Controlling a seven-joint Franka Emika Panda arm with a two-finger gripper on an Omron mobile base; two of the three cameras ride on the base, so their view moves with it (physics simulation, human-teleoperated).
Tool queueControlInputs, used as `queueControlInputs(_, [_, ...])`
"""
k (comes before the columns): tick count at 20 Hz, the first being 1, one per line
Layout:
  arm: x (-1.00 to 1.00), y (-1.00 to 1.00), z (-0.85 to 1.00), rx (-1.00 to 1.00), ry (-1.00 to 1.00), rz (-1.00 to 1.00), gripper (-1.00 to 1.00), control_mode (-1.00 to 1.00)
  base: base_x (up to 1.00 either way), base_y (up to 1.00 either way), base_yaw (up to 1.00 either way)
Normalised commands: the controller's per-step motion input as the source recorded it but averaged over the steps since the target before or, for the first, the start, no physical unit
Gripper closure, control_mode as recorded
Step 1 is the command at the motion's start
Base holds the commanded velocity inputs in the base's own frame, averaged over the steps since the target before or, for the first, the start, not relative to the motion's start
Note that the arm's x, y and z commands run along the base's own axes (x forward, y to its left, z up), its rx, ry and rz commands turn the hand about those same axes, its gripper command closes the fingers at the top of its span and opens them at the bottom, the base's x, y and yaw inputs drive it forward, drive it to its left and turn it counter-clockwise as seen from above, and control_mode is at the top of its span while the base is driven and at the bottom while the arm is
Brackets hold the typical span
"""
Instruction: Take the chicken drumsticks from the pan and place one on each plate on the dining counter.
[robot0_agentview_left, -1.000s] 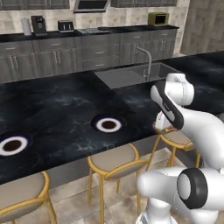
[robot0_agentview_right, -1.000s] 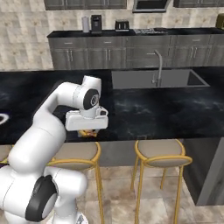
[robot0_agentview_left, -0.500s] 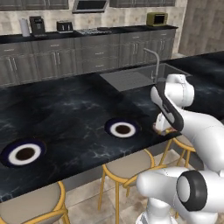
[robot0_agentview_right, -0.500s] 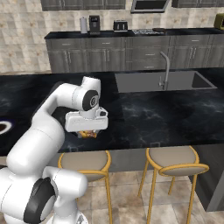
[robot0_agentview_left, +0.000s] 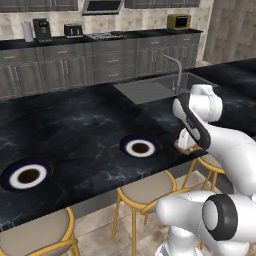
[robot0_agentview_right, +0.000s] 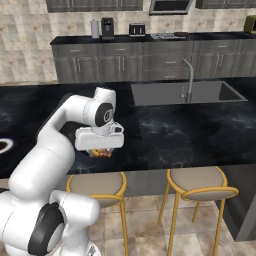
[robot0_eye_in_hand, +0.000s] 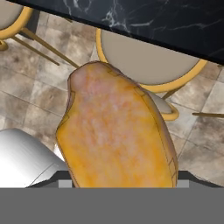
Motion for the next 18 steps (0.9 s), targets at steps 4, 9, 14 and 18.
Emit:
queueControlInputs(4, [0.71, 0.45, -0.07, 0.00, -0.22, -0.09, 1.00, -1.00, 0.00, 0.00, 0.00])
queueControlInputs(9, [0.81, 0.65, -0.12, 0.00, -0.40, -0.21, 1.00, -1.00, 0.00, 0.00, 0.00])
queueControlInputs(14, [0.65, 0.66, -0.30, 0.00, -0.38, -0.29, 1.00, -1.00, 0.00, 0.00, 0.00])
queueControlInputs(18, [0.54, 0.55, -0.53, 0.00, -0.35, -0.32, 1.00, -1.00, 0.00, 0.00, 0.00])
